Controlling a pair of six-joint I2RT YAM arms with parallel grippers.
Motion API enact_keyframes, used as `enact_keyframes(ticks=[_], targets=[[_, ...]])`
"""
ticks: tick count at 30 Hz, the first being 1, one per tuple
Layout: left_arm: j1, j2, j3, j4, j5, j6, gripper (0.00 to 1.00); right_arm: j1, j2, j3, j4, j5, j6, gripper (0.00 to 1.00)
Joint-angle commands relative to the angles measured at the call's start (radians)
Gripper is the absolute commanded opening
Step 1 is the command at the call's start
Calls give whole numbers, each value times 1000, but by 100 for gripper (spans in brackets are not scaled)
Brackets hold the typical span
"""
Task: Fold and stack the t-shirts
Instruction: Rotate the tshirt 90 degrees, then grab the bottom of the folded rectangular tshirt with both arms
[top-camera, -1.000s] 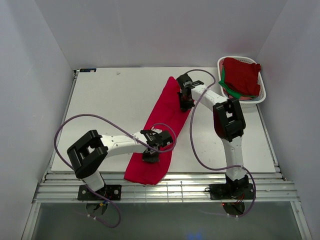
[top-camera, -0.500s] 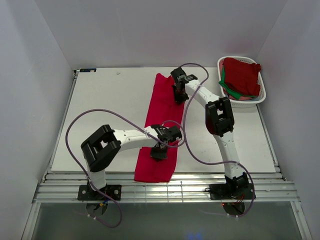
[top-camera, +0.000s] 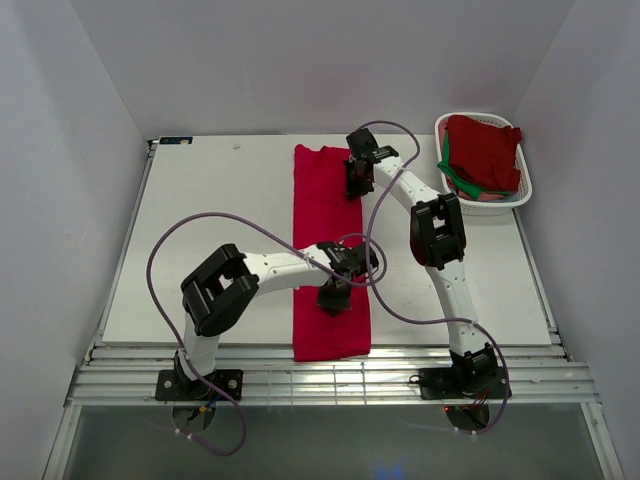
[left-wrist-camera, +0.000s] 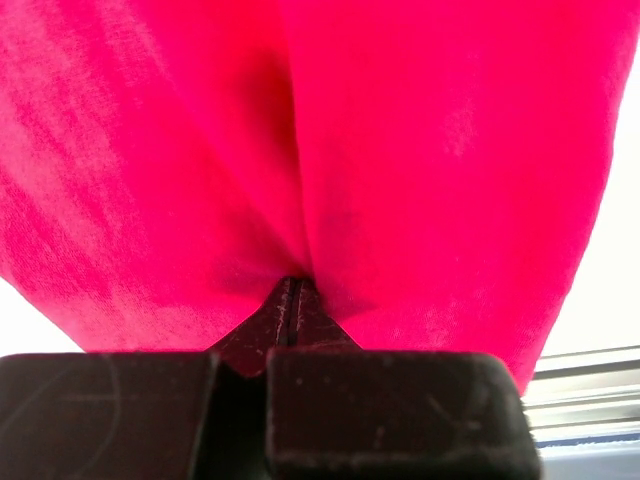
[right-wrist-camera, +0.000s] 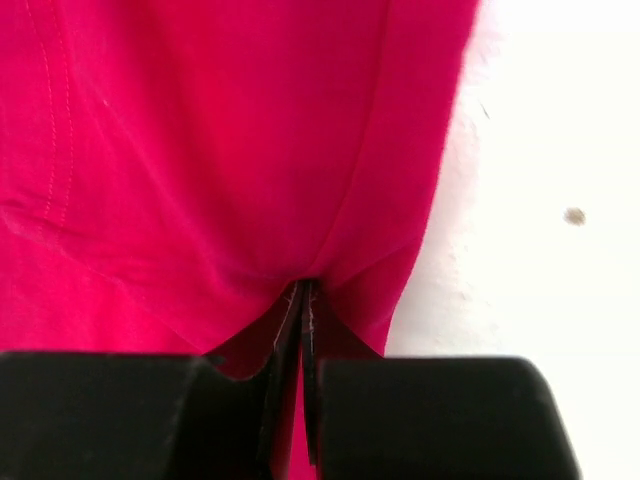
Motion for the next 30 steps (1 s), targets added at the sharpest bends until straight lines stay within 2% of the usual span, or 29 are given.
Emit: enact_keyframes(ticks=[1, 5, 8, 13, 14, 15, 17, 18, 19, 23, 24, 30], targets=[[6, 101, -10, 124, -56, -19, 0, -18, 74, 52, 103, -118, 46, 8], [26, 49, 23, 102, -153, -7, 0, -35, 6, 14, 178, -143, 9, 8], [52, -29, 59, 85, -236, 9, 0, -33, -144, -96, 268, -89, -52, 8], [94, -193, 112, 32, -355, 24, 16, -32, -454, -244, 318, 72, -170, 22], [105, -219, 111, 24, -366, 22, 27, -30, -500, -296, 296, 110, -178, 27], [106, -245, 105, 18, -375, 22, 45, -29, -591, -327, 284, 128, -181, 31], [108, -326, 67, 6, -380, 4, 60, -18, -676, -405, 249, 161, -184, 40], [109, -351, 48, 1, -373, -7, 71, -13, -754, -486, 229, 162, -184, 40], [109, -374, 25, 1, -362, -17, 74, -6, -787, -531, 212, 162, -178, 40], [108, -486, -175, 19, -264, -88, 80, 48, -932, -770, 115, 144, -89, 41], [108, -500, -217, 53, -242, -99, 80, 62, -983, -877, 98, 139, -66, 41], [108, -677, -491, 251, -112, -119, 82, 152, -1167, -1195, 116, 83, 75, 47]])
